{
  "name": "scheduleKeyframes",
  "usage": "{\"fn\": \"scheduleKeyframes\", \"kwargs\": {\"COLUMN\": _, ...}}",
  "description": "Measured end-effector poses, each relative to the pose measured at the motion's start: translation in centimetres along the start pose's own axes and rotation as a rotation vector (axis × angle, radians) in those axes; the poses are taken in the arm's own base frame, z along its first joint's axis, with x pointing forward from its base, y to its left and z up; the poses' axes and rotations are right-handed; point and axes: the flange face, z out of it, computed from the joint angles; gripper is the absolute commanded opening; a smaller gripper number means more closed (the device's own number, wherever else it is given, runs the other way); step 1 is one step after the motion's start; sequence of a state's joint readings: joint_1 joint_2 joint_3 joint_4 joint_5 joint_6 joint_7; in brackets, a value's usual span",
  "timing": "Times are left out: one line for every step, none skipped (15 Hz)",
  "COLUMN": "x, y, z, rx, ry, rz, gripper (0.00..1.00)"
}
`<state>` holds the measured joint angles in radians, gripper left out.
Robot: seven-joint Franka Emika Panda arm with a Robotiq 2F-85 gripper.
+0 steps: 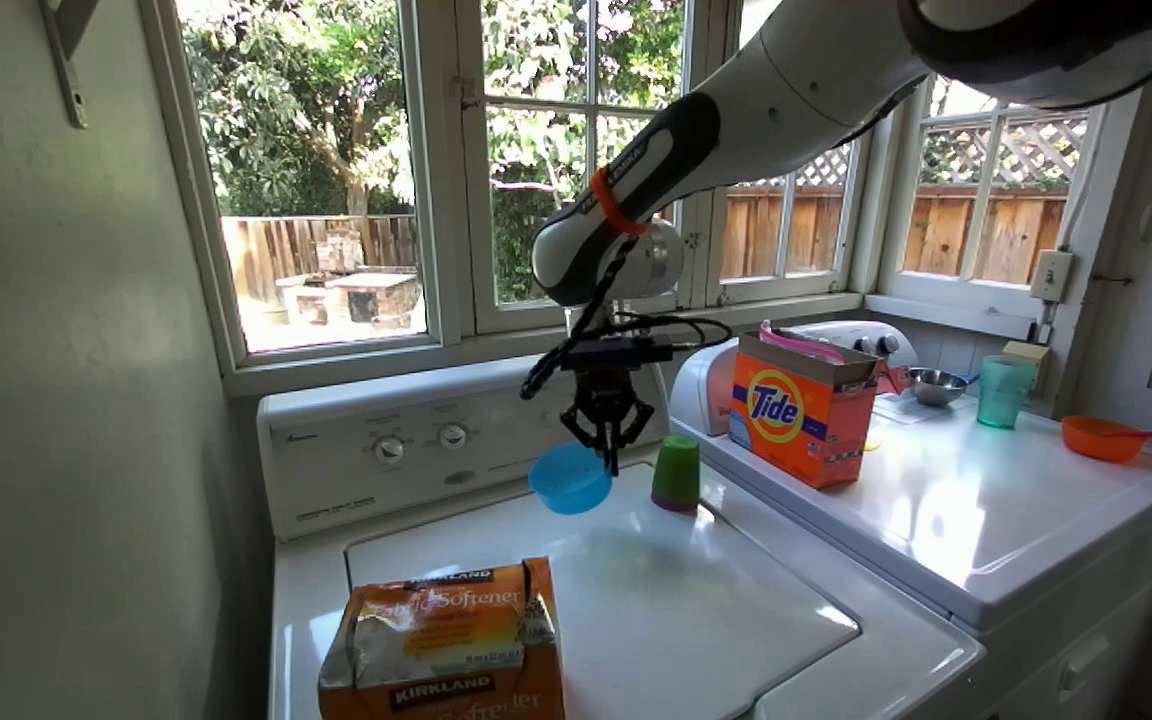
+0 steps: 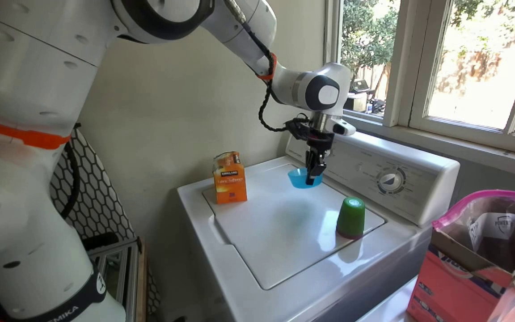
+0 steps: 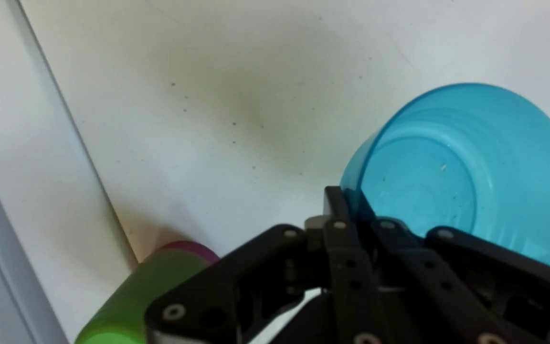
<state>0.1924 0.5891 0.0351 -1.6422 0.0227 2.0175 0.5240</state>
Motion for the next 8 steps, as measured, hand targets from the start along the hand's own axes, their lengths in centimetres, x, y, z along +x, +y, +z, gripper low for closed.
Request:
{"fn": "scheduleKeyframes", "kwargs": {"x": 0.6, "y": -0.1, "z": 0.6, "rx": 0.035, "ry": 0.001, "rz": -0.015, "gripper": 0.01}}
{"fn": "scheduleKeyframes", "kwargs": {"x": 1.2, "y": -0.3, "z": 1.2, "rx": 0.073, "ry": 0.004, "rz": -0.035, "gripper": 0.01}}
{"fn": "scheduleKeyframes", "kwargs": {"x": 1.7, "y": -0.7, "z": 1.7, "rx": 0.105, "ry": 0.005, "rz": -0.056, "gripper": 0.01}}
{"fn": "scheduleKeyframes", "kwargs": {"x": 2.0, "y": -1.1, "z": 2.2, "rx": 0.123, "ry": 0.000, "rz": -0.078, "gripper": 0.01}}
{"fn": "scheduleKeyframes", "kwargs": {"x": 2.1, "y": -1.6, "z": 2.5, "rx": 0.133, "ry": -0.003, "rz": -0.102, "gripper": 0.01}}
{"fn": "scheduleKeyframes", "kwargs": {"x": 2.2, "y": -2.3, "z": 2.8, "rx": 0.137, "ry": -0.006, "rz": -0.130, "gripper": 0.01}}
{"fn": "scheduleKeyframes", "kwargs": {"x": 2.0, "y": -3.0, "z": 3.0, "rx": 0.139, "ry": -0.015, "rz": -0.160, "gripper": 0.01}}
{"fn": "scheduleKeyframes", "kwargs": {"x": 1.8, "y": -3.9, "z": 3.1, "rx": 0.137, "ry": -0.028, "rz": -0.187, "gripper": 0.01}}
